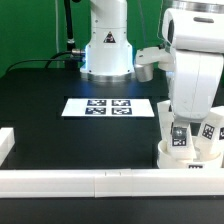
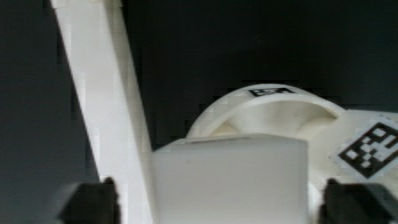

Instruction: Assemble stool

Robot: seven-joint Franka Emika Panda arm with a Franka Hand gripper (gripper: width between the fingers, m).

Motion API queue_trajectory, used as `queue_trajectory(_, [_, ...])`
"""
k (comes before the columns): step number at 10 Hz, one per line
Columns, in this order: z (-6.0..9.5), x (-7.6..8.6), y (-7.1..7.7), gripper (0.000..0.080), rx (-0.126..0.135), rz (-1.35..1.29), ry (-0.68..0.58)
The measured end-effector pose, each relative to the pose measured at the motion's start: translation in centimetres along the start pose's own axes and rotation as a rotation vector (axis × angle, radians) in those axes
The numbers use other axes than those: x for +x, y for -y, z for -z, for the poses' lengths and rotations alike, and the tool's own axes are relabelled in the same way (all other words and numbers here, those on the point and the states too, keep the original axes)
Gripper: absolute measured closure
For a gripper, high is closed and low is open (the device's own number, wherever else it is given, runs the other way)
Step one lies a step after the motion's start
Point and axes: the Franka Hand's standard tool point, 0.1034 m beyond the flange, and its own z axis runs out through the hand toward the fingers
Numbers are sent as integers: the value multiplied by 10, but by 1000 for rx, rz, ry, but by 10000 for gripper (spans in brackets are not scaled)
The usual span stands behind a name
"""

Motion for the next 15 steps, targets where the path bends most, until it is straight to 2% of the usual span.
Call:
queue_trajectory(1, [0, -1, 0, 412, 0, -1, 0])
queue_trajectory(2, [0, -1, 0, 412, 0, -7, 0])
queue_trajectory(3, [0, -1, 0, 464, 0, -36, 0])
queue_trajectory(5, [0, -1, 0, 464, 2, -91, -1])
queue_trajectory(6, [0, -1, 0, 464, 6, -207, -2])
queue_trajectory(10, [-1, 2, -1, 462, 44, -668, -19])
queue_trajectory(15, [-1, 3, 0, 462, 50, -1023, -12])
